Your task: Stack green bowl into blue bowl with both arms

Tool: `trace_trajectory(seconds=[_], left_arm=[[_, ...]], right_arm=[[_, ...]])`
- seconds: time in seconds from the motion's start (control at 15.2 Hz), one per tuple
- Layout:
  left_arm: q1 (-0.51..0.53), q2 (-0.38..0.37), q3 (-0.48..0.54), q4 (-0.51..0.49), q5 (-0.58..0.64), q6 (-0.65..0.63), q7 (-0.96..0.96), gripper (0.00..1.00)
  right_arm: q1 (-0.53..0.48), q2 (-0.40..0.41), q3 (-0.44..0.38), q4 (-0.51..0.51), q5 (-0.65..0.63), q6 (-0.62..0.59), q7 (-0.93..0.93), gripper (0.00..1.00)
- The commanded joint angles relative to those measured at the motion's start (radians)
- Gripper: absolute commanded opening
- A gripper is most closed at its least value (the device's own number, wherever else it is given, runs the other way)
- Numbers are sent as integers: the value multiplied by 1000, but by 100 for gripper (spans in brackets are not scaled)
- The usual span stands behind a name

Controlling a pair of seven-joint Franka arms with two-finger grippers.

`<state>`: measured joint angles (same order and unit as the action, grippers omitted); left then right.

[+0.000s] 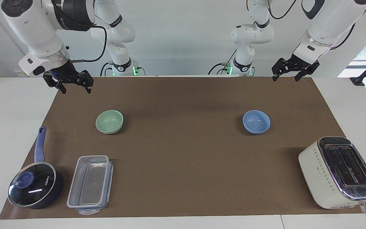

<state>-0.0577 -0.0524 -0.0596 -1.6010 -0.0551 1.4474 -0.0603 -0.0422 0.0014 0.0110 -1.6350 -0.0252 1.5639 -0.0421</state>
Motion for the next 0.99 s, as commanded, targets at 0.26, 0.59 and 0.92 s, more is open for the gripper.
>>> trace_trajectory(seconds=[0.26,0.59,0.92], left_arm=[[-14,-4,9,6,21,1,-7,100],[-14,-10,9,-5,21,2,-7,100],[-11,-46,12,-106,18,105,-3,100]], right_arm=[[-4,9,6,18,4,-13,13,100],[-2,-1,6,-17,4,28,15,100],[-7,-80,6,-294,22,295,8,100]])
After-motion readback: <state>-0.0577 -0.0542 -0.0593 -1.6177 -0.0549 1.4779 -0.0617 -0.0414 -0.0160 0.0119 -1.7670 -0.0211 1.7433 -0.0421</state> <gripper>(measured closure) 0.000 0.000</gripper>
